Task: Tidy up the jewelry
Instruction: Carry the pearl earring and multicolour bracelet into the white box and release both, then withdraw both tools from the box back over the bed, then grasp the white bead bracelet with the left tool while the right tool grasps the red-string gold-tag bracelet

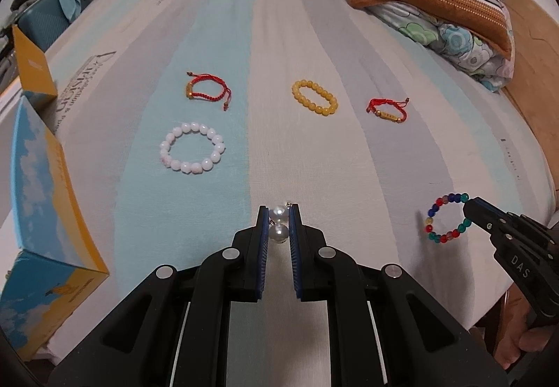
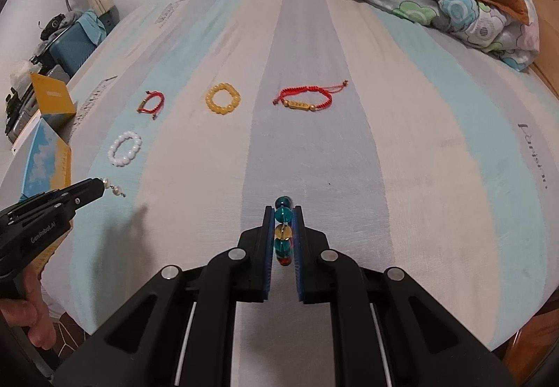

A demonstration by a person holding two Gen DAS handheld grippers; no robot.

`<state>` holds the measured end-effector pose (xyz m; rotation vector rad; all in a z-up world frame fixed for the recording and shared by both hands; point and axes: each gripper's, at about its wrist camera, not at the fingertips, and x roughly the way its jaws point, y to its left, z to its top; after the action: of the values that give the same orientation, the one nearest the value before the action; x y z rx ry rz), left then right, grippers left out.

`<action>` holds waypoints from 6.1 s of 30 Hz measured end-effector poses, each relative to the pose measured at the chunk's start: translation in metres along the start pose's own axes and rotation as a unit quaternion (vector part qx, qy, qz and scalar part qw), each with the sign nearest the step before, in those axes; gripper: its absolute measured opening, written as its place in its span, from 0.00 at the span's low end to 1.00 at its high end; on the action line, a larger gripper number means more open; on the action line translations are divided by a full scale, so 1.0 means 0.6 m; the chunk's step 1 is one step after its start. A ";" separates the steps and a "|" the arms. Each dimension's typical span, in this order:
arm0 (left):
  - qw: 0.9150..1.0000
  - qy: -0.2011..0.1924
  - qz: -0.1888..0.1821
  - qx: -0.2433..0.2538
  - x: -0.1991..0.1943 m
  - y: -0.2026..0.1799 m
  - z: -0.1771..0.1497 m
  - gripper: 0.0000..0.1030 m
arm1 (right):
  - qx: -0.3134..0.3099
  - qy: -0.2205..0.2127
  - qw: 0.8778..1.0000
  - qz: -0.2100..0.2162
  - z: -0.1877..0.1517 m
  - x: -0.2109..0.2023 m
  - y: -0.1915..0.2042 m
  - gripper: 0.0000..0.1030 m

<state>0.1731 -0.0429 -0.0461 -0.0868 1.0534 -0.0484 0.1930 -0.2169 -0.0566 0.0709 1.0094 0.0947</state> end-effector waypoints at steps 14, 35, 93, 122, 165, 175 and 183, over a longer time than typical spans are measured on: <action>1.000 -0.015 0.012 -0.017 -0.098 0.053 -0.007 0.11 | -0.035 -0.022 0.999 0.015 0.024 -0.068 0.084 0.09; 0.996 -0.041 0.035 -0.078 -0.240 0.256 -0.020 0.11 | -0.118 -0.047 0.989 0.069 0.061 -0.123 0.359 0.09; 0.948 -0.015 0.157 -0.277 -0.286 0.600 -0.181 0.67 | -0.261 -0.002 0.959 0.111 0.025 -0.073 0.731 0.70; 0.975 -0.068 0.114 -0.176 -0.248 0.390 -0.082 0.95 | -0.145 -0.047 0.987 0.058 0.086 -0.088 0.473 0.93; 0.999 -0.037 0.022 -0.028 0.107 0.095 0.092 0.94 | 0.012 0.015 0.998 -0.059 0.179 0.167 0.002 0.93; 0.998 -0.022 0.046 -0.036 0.206 0.140 0.108 0.94 | -0.019 0.052 0.996 -0.066 0.192 0.271 -0.038 0.80; 0.998 -0.025 0.050 -0.032 0.225 0.144 0.106 0.90 | -0.028 0.058 0.996 -0.062 0.191 0.292 -0.054 0.76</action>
<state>0.2950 0.0351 -0.1397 -0.0931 1.0089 0.0772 0.3844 -0.2311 -0.1463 -0.0484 1.1235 0.0138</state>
